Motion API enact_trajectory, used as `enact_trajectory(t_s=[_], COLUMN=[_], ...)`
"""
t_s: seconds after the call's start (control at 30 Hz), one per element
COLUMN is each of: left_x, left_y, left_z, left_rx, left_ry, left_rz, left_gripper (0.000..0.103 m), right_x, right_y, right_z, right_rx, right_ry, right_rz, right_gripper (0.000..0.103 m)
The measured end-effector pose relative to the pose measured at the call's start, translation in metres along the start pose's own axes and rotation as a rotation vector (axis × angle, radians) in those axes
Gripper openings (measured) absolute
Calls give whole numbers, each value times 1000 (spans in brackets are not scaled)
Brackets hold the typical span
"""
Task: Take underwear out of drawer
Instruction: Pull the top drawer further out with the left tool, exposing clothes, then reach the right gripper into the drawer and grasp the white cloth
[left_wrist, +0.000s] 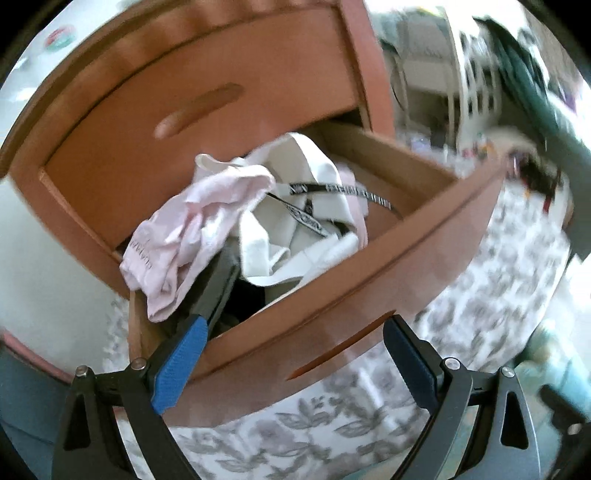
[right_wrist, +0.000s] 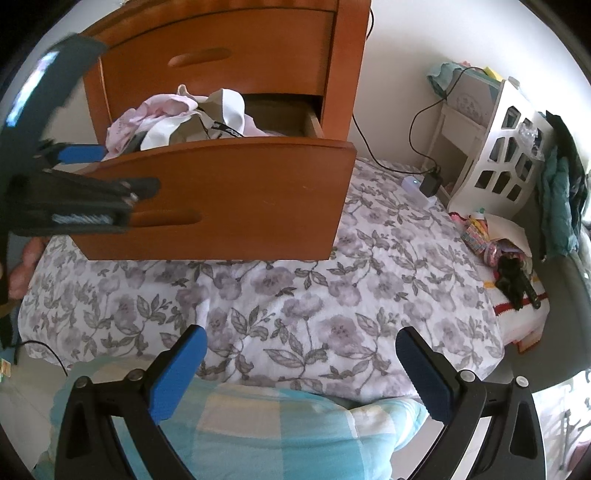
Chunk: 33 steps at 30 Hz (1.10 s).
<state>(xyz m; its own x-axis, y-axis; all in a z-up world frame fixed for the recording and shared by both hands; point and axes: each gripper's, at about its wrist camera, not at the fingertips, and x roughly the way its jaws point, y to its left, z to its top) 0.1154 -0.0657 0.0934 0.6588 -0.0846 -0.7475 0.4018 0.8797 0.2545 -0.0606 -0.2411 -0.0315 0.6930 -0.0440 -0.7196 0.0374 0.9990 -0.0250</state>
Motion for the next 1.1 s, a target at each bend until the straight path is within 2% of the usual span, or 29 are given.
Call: enact_trajectory(t_s=[0.1,0.2,0.37,0.5,0.67,0.87,0.97,1.1], left_x=[-19,-35,-47,-45,-36,-23,-18,-18], left_y=[16,27,32,31,30,23,21,25], left_z=[-9,-25,-59,-77,-91,-103,-105,-111], left_rx=[-112,-198,-302,-335,-402,-416,-423,-454], left_ry=[-52,-83,-95,-91,-92,-64,-66,-77], left_rz=[0,35,56,89,47,52,41,22], left_gripper=[96,96,96,96,97,97,102,102], right_x=[2,3,4,-6,-26,-54,-57,-53], right_y=[-1,-1,-1,-8,-21,-23,-20,-9], right_z=[0,0,0,7,28,67,85,108], right_rx=[3,1,5,16,50,33,21,5], right_ry=[1,0,-17,-79,-189,-321,-339,-330], right_rz=[0,3,11,14,30,61,105,174], right_gripper=[103,103,103,103,103,103,103,103])
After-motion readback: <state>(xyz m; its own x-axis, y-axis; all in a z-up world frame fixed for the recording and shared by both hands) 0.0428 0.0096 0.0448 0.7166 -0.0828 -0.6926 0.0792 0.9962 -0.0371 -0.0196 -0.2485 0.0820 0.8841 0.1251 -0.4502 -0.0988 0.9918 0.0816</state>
